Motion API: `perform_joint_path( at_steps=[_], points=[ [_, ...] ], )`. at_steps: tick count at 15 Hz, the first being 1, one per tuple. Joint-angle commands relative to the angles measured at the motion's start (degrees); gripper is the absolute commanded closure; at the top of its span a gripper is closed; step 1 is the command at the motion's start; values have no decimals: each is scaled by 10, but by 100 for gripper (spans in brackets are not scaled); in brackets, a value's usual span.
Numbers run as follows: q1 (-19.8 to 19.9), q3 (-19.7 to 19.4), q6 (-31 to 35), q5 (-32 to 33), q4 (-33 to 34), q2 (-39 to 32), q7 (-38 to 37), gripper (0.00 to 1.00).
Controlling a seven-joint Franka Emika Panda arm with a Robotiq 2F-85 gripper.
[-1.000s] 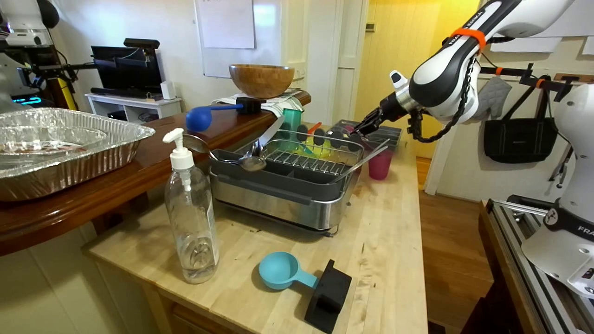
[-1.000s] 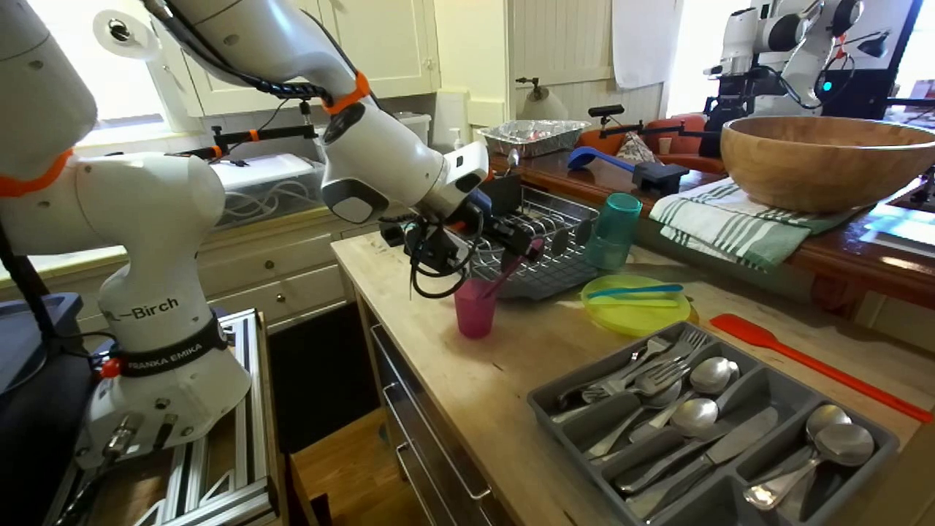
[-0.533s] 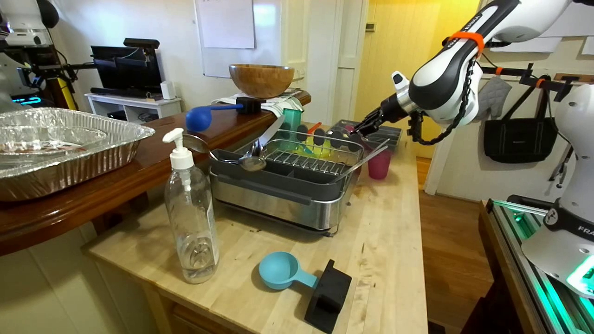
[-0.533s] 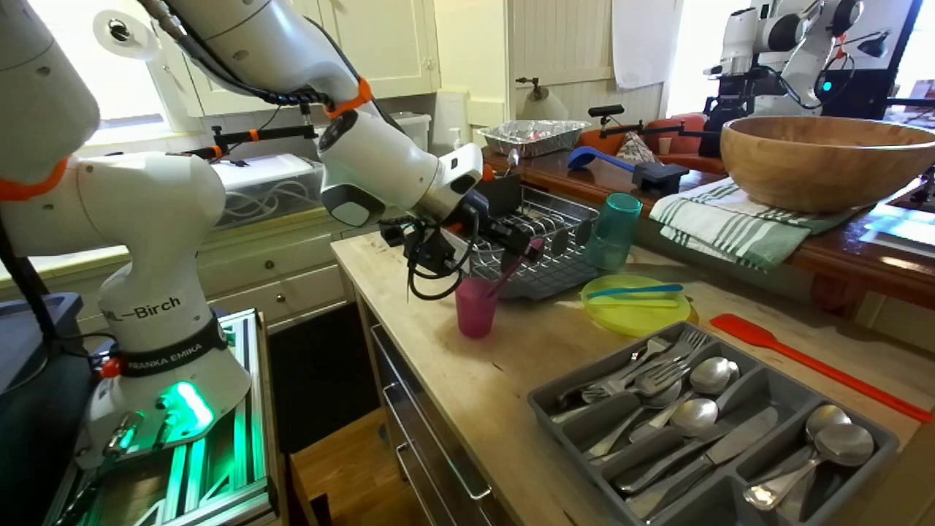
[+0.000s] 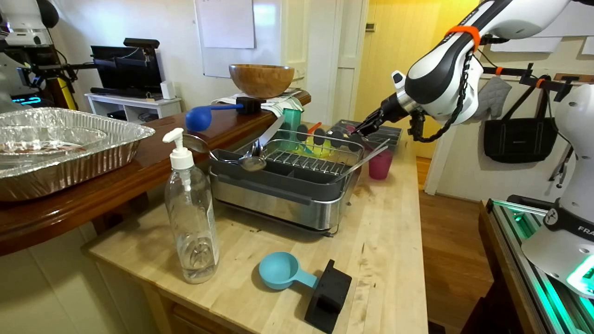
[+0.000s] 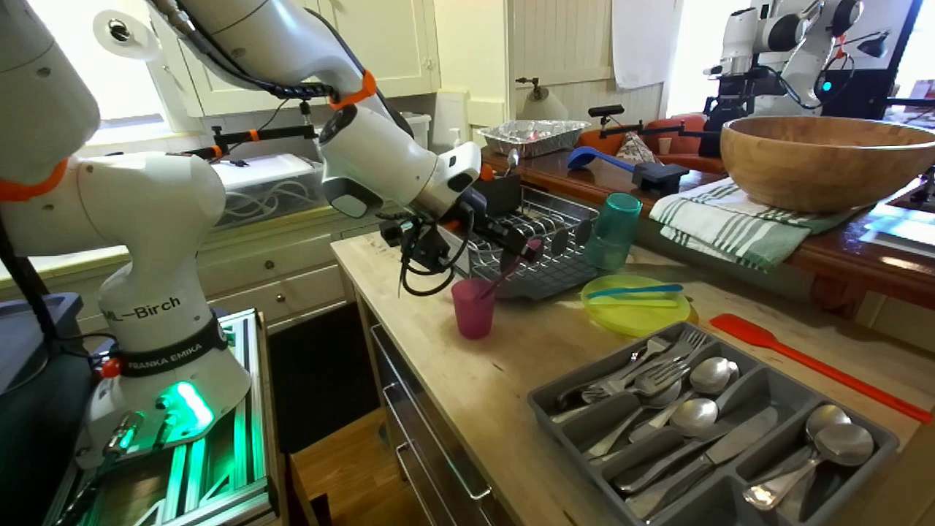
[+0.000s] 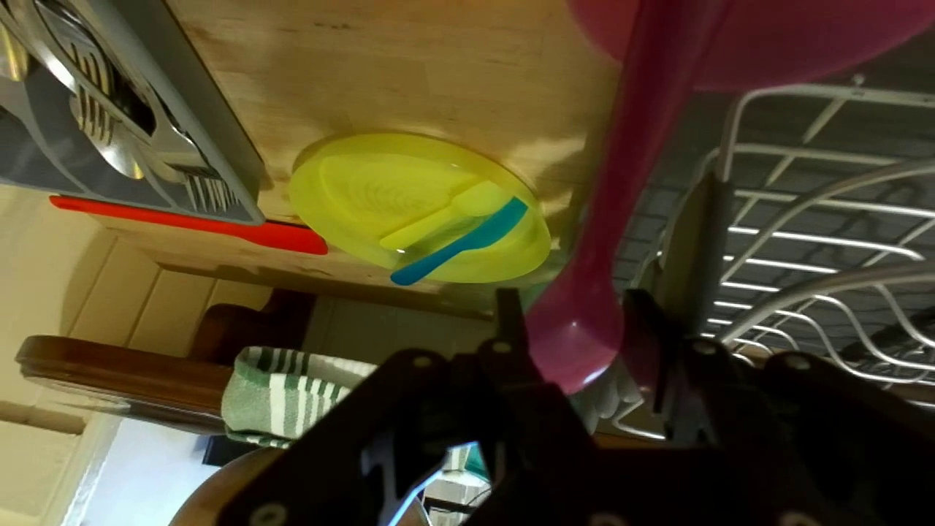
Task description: Take the purple spoon out of the purple cup then place it back in the cup.
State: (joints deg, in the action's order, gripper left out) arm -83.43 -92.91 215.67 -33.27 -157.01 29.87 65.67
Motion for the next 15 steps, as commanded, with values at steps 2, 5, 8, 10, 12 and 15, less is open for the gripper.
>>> perform_joint_path(
  at_steps=[2, 5, 8, 10, 12, 15],
  points=[
    [-5, 19, -8, -91, -1, 17, 79, 87],
    [-2, 35, 5, -137, -2, 33, 126, 87],
    [12, 58, 17, -169, -10, 46, 156, 87],
    [12, 68, 21, -199, -3, 56, 184, 37],
    [19, 82, 36, -218, -6, 66, 199, 30],
    [22, 95, 51, -249, -2, 85, 228, 9]
  ],
)
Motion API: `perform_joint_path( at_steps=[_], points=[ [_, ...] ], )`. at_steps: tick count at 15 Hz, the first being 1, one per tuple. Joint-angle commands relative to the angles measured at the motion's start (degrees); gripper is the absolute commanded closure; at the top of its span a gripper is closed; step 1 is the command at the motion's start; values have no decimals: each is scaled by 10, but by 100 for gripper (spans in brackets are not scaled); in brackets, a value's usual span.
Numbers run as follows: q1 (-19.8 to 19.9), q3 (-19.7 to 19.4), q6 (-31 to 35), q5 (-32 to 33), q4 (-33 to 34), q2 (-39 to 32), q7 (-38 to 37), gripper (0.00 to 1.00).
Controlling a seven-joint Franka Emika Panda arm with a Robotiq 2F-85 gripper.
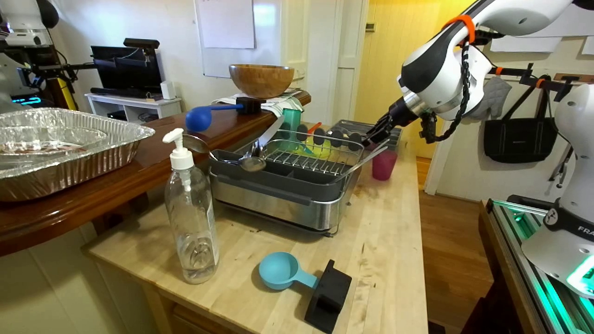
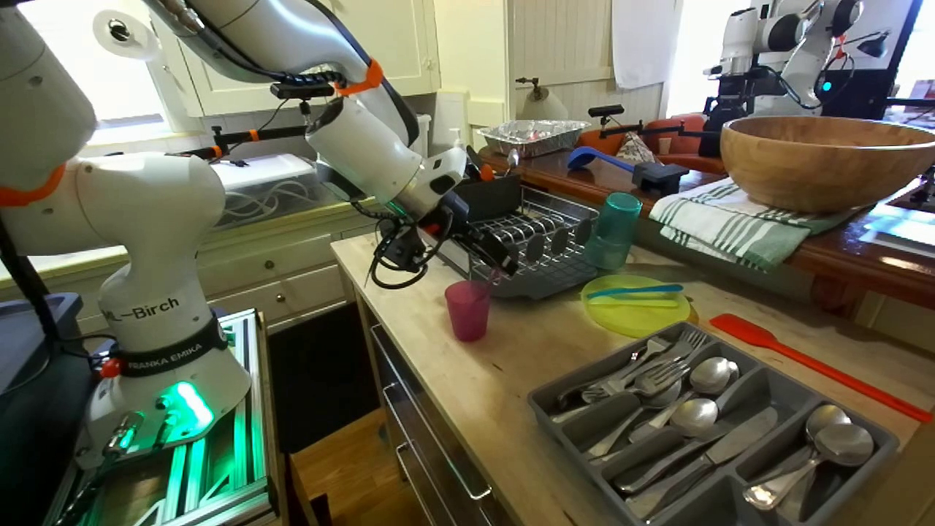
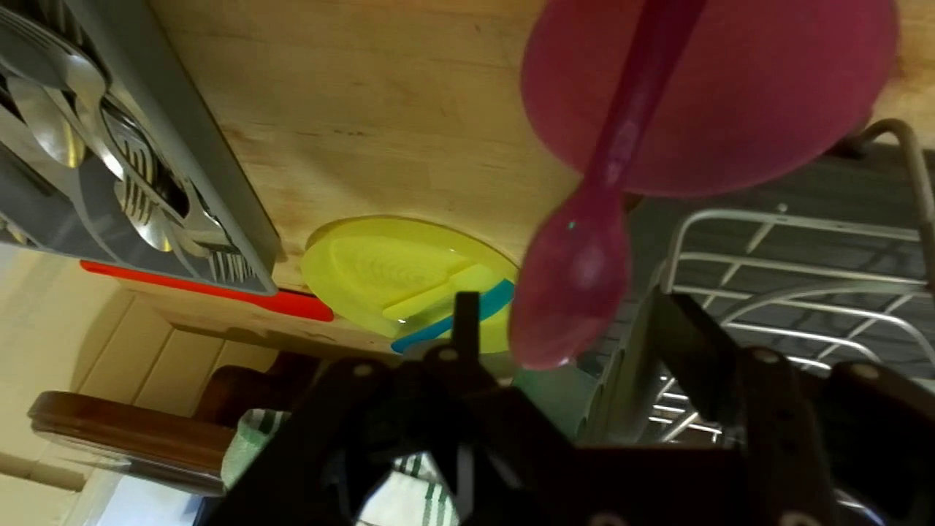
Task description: Take the purple spoon out of the purple cup then place it back in the cup.
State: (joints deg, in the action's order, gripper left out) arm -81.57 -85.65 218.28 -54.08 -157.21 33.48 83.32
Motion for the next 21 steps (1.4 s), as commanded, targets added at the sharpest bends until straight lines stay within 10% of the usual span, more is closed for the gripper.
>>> perform_joint_path(
  at_steps=[1, 12, 19, 20, 21],
  points=[
    [3, 30, 29, -50, 0, 56, 58, 2],
    [74, 128, 53, -188, -1, 70, 149, 0],
    [171, 214, 46, -315, 0, 90, 257, 0],
    [256, 281, -70, -365, -1, -14, 249, 0],
    [192, 229, 17, -382, 14, 95, 312, 0]
  ],
)
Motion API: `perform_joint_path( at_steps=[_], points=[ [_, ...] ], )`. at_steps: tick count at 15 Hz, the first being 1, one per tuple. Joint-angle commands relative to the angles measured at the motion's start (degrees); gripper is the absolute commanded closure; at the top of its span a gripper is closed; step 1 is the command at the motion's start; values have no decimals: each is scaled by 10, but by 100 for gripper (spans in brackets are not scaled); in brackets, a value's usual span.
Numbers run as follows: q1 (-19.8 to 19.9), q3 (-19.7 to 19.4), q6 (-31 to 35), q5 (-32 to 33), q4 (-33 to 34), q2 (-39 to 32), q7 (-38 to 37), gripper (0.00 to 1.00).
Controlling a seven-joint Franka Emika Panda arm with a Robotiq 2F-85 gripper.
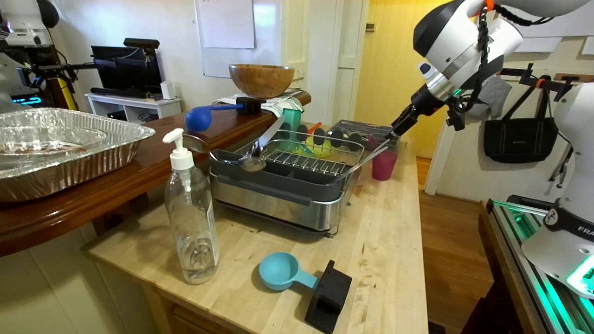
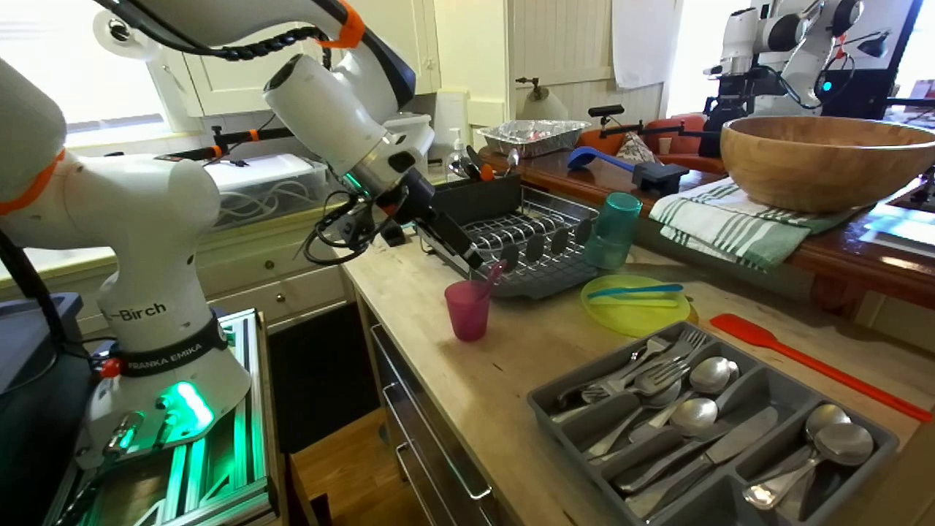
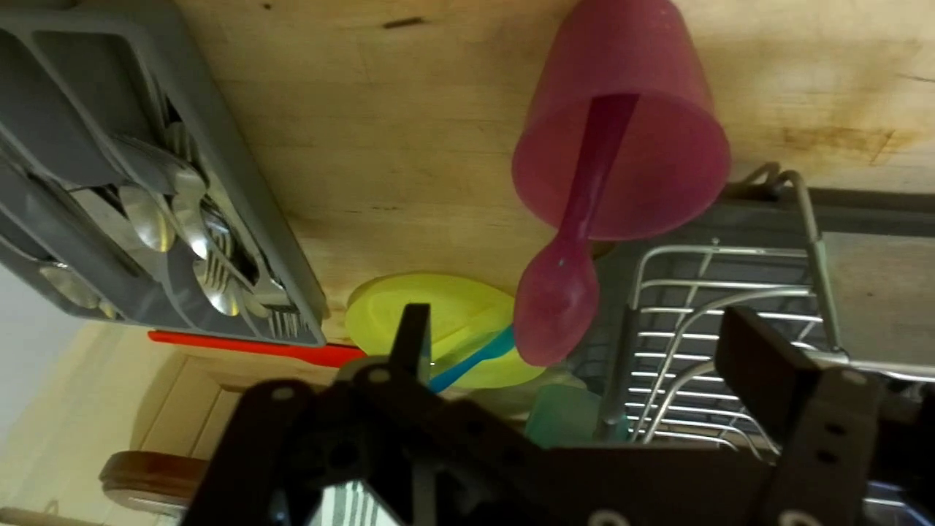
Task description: Take the purple spoon out of the purple cup then place it back in the cup.
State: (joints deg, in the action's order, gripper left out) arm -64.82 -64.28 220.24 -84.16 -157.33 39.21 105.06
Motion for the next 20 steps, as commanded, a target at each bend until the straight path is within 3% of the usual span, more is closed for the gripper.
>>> perform_joint_path(
  at_steps=[1, 7, 8, 9, 18, 20],
  points=[
    [38, 21, -15, -120, 24, 33, 131, 0],
    [10, -15, 62, -286, 96, 92, 317, 0],
    [11, -13, 81, -300, 111, 99, 333, 0],
    [46, 7, 53, -353, 131, 55, 375, 0],
    [70, 15, 121, -438, 225, 55, 474, 0],
    [79, 18, 91, -428, 211, 39, 457, 0]
  ],
)
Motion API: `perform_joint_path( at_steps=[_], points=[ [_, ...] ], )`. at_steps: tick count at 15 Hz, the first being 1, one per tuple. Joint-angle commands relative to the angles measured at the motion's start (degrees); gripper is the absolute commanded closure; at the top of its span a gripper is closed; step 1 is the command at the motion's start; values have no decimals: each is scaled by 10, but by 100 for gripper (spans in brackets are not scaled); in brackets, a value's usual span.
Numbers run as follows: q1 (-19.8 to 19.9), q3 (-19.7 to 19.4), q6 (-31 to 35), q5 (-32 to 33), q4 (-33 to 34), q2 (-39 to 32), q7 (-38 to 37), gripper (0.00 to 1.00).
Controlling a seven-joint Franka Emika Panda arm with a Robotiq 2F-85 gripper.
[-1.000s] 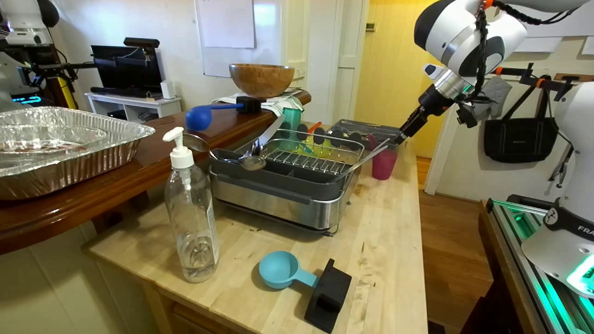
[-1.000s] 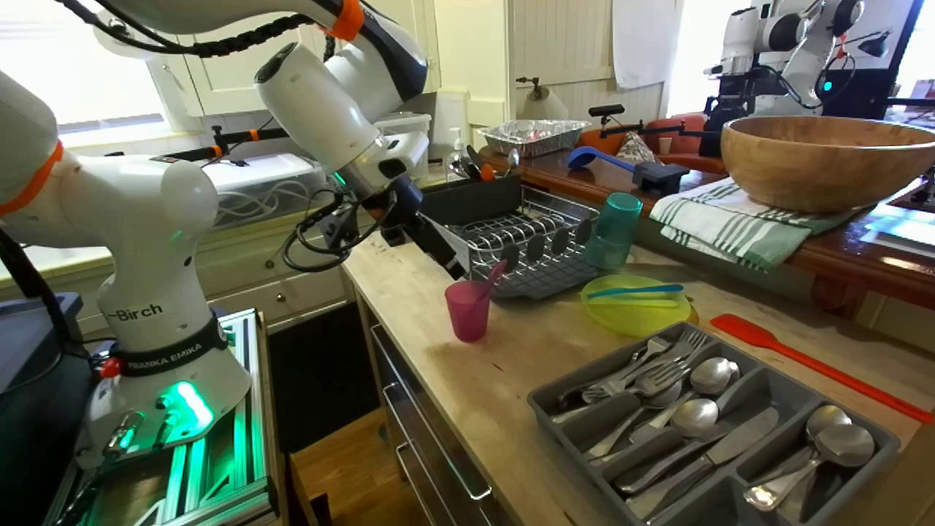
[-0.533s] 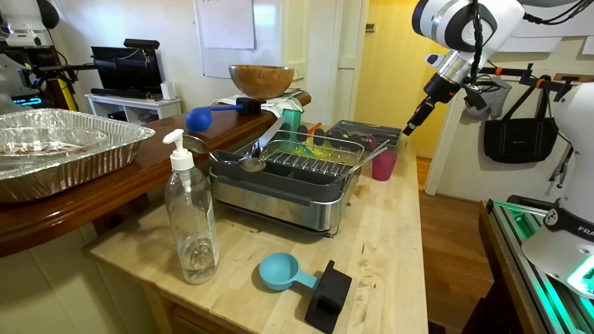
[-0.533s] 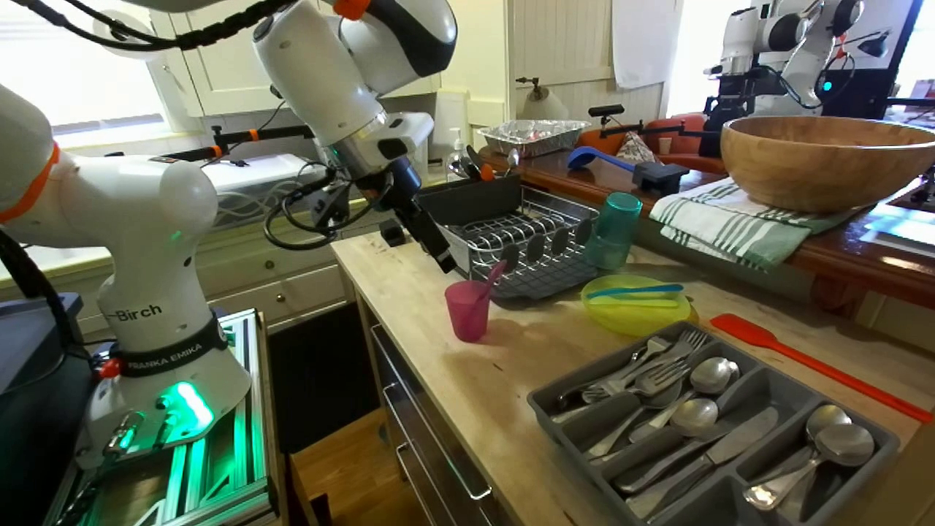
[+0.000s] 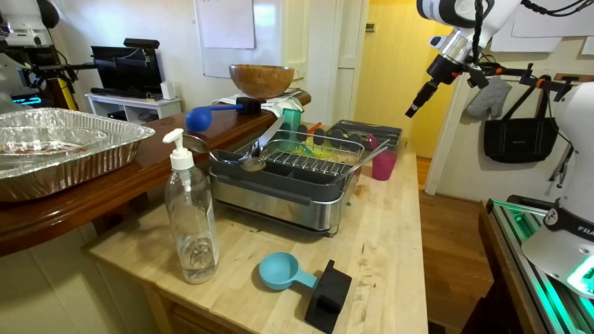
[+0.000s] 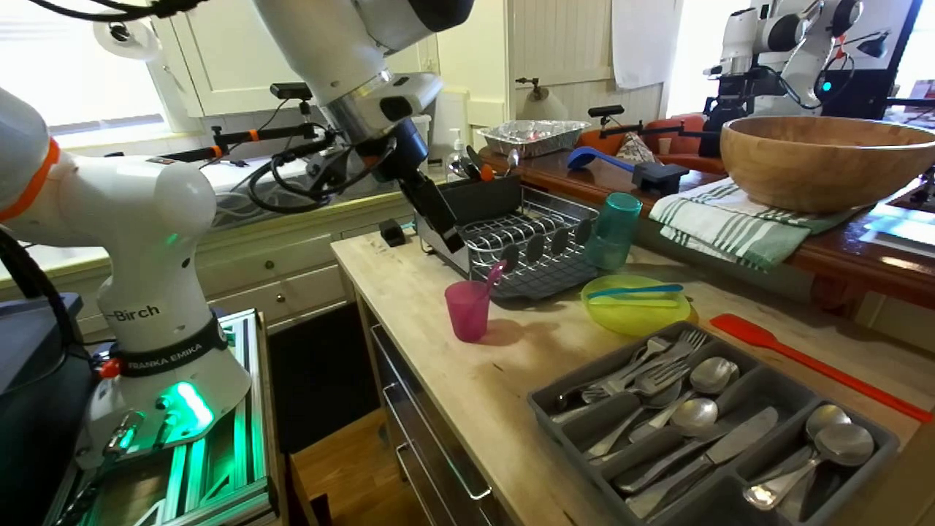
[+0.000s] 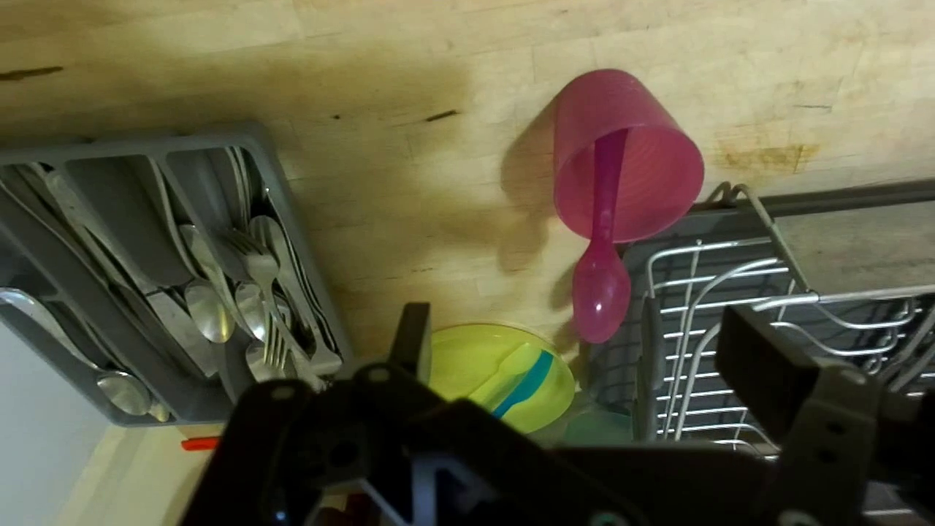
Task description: Take the purple spoon out of the purple cup then place it back in the cup.
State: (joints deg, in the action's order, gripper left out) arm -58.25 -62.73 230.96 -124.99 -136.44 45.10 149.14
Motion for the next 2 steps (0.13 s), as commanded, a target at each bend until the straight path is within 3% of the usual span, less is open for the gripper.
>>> perform_joint_path(
  at_steps=[1, 2],
  points=[
    [14, 3, -14, -22, 6, -20, 20, 0],
    [13, 3, -13, -23, 8, -19, 22, 0]
  ],
)
